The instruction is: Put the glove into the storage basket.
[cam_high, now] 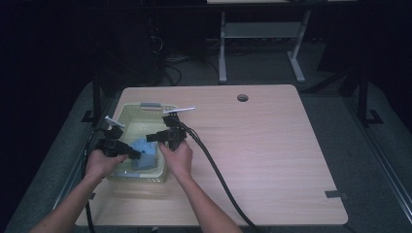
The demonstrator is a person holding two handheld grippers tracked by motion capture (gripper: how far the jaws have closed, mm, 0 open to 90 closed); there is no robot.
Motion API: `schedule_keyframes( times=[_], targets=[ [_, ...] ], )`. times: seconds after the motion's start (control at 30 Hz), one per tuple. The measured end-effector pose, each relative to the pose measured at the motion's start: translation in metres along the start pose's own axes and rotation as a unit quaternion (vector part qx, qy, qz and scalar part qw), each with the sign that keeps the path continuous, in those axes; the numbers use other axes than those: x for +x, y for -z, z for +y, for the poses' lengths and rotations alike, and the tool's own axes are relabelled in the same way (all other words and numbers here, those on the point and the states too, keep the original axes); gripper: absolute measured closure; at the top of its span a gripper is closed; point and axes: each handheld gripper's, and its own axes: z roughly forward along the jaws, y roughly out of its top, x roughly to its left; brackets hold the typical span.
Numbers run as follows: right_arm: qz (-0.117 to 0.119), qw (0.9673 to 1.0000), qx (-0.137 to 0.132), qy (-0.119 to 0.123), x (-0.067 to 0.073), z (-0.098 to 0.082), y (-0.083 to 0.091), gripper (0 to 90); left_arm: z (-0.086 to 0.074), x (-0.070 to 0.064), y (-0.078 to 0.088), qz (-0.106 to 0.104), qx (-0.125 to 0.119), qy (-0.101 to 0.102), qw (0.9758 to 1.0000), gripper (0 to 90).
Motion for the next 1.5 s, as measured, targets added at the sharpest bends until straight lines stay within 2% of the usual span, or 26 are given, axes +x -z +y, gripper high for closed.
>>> schedule_keyframes(
  times=[0.03, 0.07, 0.17, 0.23, 0.37, 0.43, 0.47, 0.5, 0.53, 0.6, 0.63, 0.7, 0.77, 0.83, 0.9, 0.93, 1.03, 1.1, 1.13, 1.2, 1.23, 1.27, 1.3, 1.37, 1.5],
  targets=[
    [0.002, 1.0, -0.004, 0.002, 0.0, 0.0, 0.002, 70.4, 0.001, 0.0, -0.001, 0.004, 0.006, -0.003, 1.0, 76.5],
    [0.002, 1.0, -0.004, 0.002, 0.0, 0.0, 0.002, 70.4, 0.001, -0.001, -0.002, 0.005, 0.009, -0.004, 0.9999, 76.5],
    [0.006, 0.9999, -0.007, 0.003, 0.002, 0.001, 0.007, 70.2, 0.003, -0.001, -0.003, 0.003, 0.015, -0.007, 0.9999, 84.5],
    [0.007, 0.9999, -0.01, 0.005, 0.002, 0.001, 0.01, 70.1, 0.003, -0.001, -0.003, 0.004, 0.012, -0.007, 0.9999, 89.6],
    [0.01, 0.9998, -0.016, 0.004, 0.002, 0.001, 0.017, 70.0, 0.002, 0.0, -0.001, -0.005, 0.005, -0.01, 0.9999, 90.0],
    [0.009, 0.9998, -0.019, 0.005, 0.0, 0.001, 0.02, 69.7, 0.001, -0.001, 0.001, -0.01, -0.007, -0.014, 0.9998, 89.9],
    [0.008, 0.9998, -0.019, 0.005, -0.001, 0.001, 0.022, 69.6, 0.001, -0.003, 0.002, -0.015, -0.017, -0.009, 0.9997, 89.9],
    [0.007, 0.9998, -0.021, 0.004, -0.003, 0.002, 0.024, 69.4, 0.002, -0.003, 0.004, -0.016, -0.014, -0.017, 0.9996, 89.8],
    [0.005, 0.9997, -0.022, 0.005, -0.004, 0.002, 0.025, 69.3, 0.002, -0.005, 0.005, -0.018, -0.022, -0.017, 0.9995, 89.6],
    [0.002, 0.9997, -0.023, 0.003, -0.005, 0.002, 0.028, 69.0, 0.003, -0.01, 0.006, -0.021, -0.024, -0.024, 0.9992, 78.3],
    [0.001, 0.9997, -0.024, 0.003, -0.005, 0.002, 0.029, 69.0, 0.003, -0.012, 0.007, -0.023, -0.027, -0.027, 0.999, 77.3],
    [-0.001, 0.9996, -0.027, 0.004, -0.006, 0.003, 0.032, 69.0, 0.004, -0.018, 0.005, -0.011, -0.027, -0.04, 0.9988, 72.2],
    [0.0, 0.9996, -0.029, 0.001, -0.006, 0.004, 0.033, 68.9, 0.005, -0.021, 0.0, -0.003, -0.016, -0.054, 0.9984, 65.9],
    [0.0, 0.9995, -0.03, 0.004, -0.006, 0.004, 0.034, 68.9, 0.005, -0.024, -0.006, 0.02, -0.001, -0.066, 0.9976, 61.1],
    [-0.001, 0.9995, -0.03, 0.003, -0.006, 0.004, 0.035, 68.9, 0.005, -0.026, -0.012, 0.03, 0.011, -0.07, 0.997, 60.0],
    [-0.001, 0.9995, -0.032, 0.005, -0.006, 0.004, 0.036, 68.9, 0.006, -0.026, -0.015, 0.038, 0.026, -0.079, 0.9958, 59.5],
    [-0.001, 0.9994, -0.035, 0.005, -0.007, 0.004, 0.038, 68.9, 0.008, -0.03, -0.017, 0.051, 0.045, -0.086, 0.994, 59.8],
    [0.001, 0.9993, -0.038, 0.004, -0.007, 0.005, 0.039, 68.9, 0.01, -0.031, -0.02, 0.053, 0.053, -0.088, 0.9934, 61.3],
    [0.002, 0.9991, -0.041, 0.004, -0.007, 0.005, 0.041, 68.9, 0.011, -0.031, -0.02, 0.053, 0.055, -0.094, 0.9927, 65.0],
    [0.002, 0.9991, -0.042, 0.004, -0.007, 0.005, 0.041, 68.9, 0.011, -0.032, -0.021, 0.053, 0.06, -0.091, 0.9926, 67.5],
    [0.002, 0.999, -0.043, 0.005, -0.008, 0.005, 0.042, 68.8, 0.012, -0.032, -0.021, 0.058, 0.061, -0.095, 0.9919, 71.5],
    [0.002, 0.999, -0.045, 0.005, -0.008, 0.006, 0.043, 68.8, 0.011, -0.034, -0.023, 0.07, 0.068, -0.106, 0.9896, 78.5],
    [0.002, 0.9989, -0.046, 0.004, -0.008, 0.005, 0.044, 68.8, 0.012, -0.034, -0.023, 0.073, 0.068, -0.11, 0.9889, 84.5],
    [0.002, 0.9989, -0.047, 0.005, -0.008, 0.005, 0.045, 68.7, 0.012, -0.036, -0.024, 0.078, 0.065, -0.114, 0.9883, 85.9],
    [0.001, 0.9986, -0.053, 0.006, -0.009, 0.005, 0.05, 68.3, 0.011, -0.035, -0.018, 0.068, 0.049, -0.114, 0.9899, 87.4]
  ],
)
